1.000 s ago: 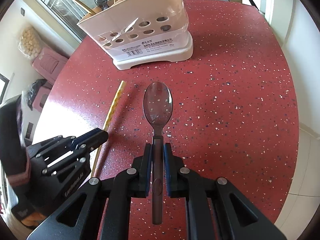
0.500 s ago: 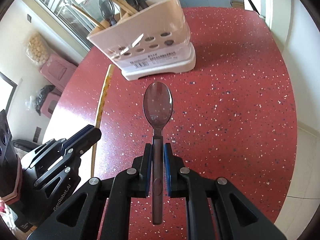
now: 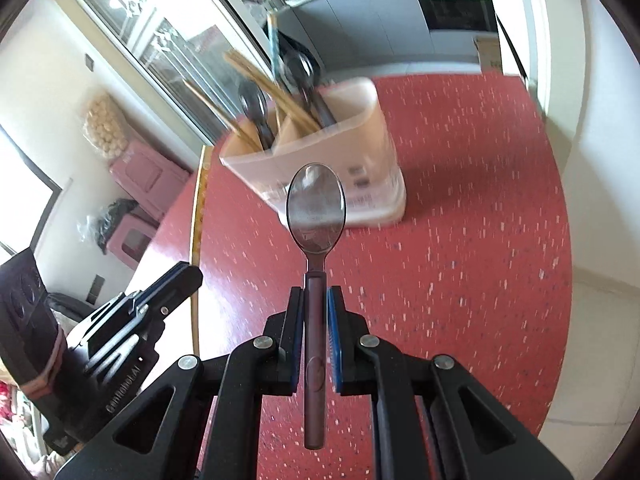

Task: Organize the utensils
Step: 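Lift the spoon and chopstick with both grippers and carry them over the caddy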

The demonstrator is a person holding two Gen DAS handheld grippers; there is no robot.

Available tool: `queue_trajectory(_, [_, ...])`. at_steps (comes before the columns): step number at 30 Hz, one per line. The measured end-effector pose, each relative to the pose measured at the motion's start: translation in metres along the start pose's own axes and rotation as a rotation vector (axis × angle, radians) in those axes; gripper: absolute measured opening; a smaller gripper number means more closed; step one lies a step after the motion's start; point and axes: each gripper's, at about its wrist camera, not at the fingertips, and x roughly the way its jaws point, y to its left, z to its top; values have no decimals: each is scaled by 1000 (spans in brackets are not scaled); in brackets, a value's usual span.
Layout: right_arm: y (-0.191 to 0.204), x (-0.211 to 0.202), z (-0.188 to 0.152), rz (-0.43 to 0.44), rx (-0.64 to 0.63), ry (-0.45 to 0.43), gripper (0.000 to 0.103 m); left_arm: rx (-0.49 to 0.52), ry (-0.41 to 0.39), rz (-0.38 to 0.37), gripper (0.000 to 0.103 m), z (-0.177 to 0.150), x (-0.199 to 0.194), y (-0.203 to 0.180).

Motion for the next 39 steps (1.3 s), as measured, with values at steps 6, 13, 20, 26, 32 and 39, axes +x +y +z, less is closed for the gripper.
queue_trajectory(6, [5, -12, 39, 4, -29, -73, 13, -53, -92, -31, 37, 52, 2, 13])
queue_trajectory(13, [8, -11, 87, -12, -29, -155, 13, -151, -196, -64, 37, 108, 20, 40])
queue_trajectory(20, [8, 5, 129, -8, -43, -240, 13, -149, -285, -16, 37, 136, 50, 50])
queue_trajectory(26, [12, 28, 144, -22, -114, -312, 13, -180, -340, 11, 37, 142, 78, 57])
queue_trajectory(32, [23, 52, 135, -86, -248, -391, 13, -200, -417, 64, 37, 137, 96, 62])
queue_trajectory(39, [34, 65, 119, -144, -373, -482, 12, -185, -489, 83, 37, 117, 103, 53])
